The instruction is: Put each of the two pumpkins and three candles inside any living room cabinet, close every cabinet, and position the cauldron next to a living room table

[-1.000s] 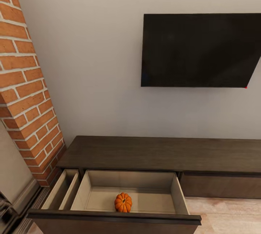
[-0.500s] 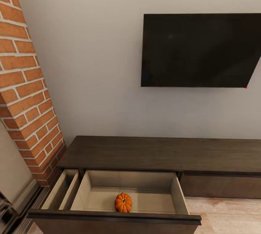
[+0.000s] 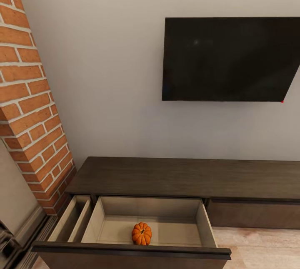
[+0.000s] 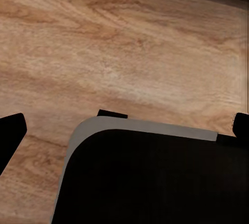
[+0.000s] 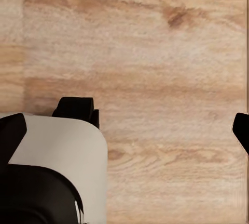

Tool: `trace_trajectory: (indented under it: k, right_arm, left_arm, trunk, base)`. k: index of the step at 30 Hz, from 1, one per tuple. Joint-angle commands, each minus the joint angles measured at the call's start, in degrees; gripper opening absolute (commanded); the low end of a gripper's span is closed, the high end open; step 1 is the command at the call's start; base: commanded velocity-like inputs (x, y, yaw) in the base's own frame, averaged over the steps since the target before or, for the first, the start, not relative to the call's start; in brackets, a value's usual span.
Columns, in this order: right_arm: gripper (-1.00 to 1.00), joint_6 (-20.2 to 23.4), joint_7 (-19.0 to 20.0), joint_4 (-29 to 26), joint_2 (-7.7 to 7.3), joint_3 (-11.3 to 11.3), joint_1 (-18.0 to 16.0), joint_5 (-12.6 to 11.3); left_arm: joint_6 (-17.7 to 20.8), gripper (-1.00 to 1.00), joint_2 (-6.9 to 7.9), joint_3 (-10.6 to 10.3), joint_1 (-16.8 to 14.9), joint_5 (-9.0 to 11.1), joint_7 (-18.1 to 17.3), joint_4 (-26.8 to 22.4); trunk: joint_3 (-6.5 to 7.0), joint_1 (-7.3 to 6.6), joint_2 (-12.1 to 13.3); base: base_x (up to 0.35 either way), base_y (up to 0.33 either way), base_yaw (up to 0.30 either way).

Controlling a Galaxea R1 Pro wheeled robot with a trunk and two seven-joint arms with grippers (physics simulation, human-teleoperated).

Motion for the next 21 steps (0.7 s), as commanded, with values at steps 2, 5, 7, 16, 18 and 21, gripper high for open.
trace_trajectory:
  k: [2, 5, 7, 16, 18, 21]
  right_arm:
    - [1.0, -0.5, -0.1, 0.1, -0.29, -0.4, 0.0, 0.3]
    - [1.0, -0.7, -0.5, 0.1, -0.41, -0.4, -0.1, 0.4]
    - [1.0, -0.7, -0.6, 0.1, -0.39, -0.4, -0.1, 0.4]
    - [1.0, -0.6, -0.8, 0.1, -0.44, -0.1, 0.0, 0.6]
    - [1.0, -0.5, -0.8, 0.1, -0.44, 0.1, 0.0, 0.7]
    - [1.0, 0.4, -0.2, 0.4, -0.33, 0.5, 0.0, 1.2]
  left_arm:
    - [-0.2, 1.0, -0.47, -0.2, 0.0, 0.6, -0.4, -0.1]
    - [-0.2, 1.0, -1.12, -0.2, 0.0, 0.6, -0.4, -0.1]
    - [-0.2, 1.0, -1.28, -0.2, 0.0, 0.6, -0.4, -0.1]
    - [-0.2, 1.0, -1.43, -0.2, 0.0, 0.6, -0.2, 0.0]
    - [-0.3, 1.0, -1.44, -0.2, 0.0, 0.6, -0.2, 0.0]
    - [0.2, 1.0, -0.45, -0.2, -1.0, 0.7, -0.4, -0.3]
  trunk:
    - [-0.04, 0.0, 0.0]
    - [-0.04, 0.0, 0.0]
    - [-0.04, 0.0, 0.0]
    - [-0.04, 0.0, 0.0]
    - [-0.04, 0.0, 0.0]
    - [-0.04, 0.0, 0.0]
  base:
    - [0.0, 0.0, 0.0]
    - [0.0, 0.0, 0.0]
    - [0.0, 0.0, 0.0]
    - [0.0, 0.0, 0.0]
    - [0.0, 0.0, 0.0]
    - [0.0, 0.0, 0.0]
